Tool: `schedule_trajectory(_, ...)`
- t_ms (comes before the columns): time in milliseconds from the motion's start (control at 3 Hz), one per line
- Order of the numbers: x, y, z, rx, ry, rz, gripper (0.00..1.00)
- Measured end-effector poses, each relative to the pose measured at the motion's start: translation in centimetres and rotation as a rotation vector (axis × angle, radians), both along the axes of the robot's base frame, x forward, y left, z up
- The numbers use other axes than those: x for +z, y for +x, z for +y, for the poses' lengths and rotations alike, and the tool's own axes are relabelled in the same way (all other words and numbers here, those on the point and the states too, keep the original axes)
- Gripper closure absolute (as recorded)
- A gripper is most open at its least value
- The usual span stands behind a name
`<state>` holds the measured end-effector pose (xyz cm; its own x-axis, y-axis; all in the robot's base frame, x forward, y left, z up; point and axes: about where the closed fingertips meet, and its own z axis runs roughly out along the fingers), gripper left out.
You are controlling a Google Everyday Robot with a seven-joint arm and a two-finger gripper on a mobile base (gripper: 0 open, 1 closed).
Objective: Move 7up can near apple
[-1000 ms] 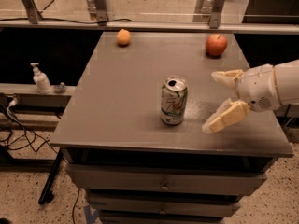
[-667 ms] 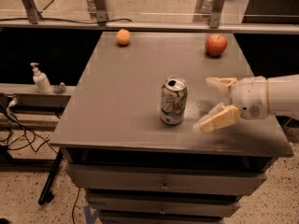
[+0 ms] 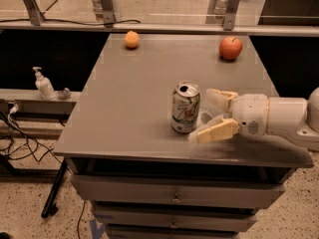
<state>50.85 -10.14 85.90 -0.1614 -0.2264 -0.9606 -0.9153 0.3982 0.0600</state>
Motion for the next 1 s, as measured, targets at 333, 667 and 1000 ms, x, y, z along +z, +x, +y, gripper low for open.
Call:
schedule_trajectory(333, 0.3, 0.7, 1.9, 0.008, 0.072, -0.024, 0.17)
schedule_trajectory(667, 0.8, 1.3, 3.3, 0.013, 0.12, -0.05, 0.41)
schedule_trajectory(1000, 1.1, 1.6, 3.5, 0.009, 0.136, -0.068, 0.64)
